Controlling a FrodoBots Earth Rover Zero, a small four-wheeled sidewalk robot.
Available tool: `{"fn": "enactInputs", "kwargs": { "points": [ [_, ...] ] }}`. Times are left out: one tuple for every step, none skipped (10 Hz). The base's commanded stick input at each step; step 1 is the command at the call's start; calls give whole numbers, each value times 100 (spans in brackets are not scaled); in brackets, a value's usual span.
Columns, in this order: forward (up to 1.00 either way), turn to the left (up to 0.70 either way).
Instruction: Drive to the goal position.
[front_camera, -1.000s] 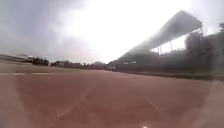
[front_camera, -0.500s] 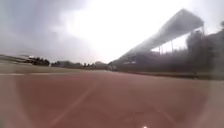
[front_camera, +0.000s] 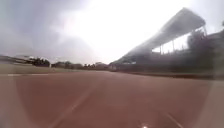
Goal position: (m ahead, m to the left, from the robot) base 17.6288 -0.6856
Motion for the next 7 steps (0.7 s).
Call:
{"fn": "enactInputs", "kwargs": {
  "points": [
    [70,0],
    [70,0],
    [70,0],
    [70,0],
    [70,0],
    [70,0],
    [70,0]
  ]
}}
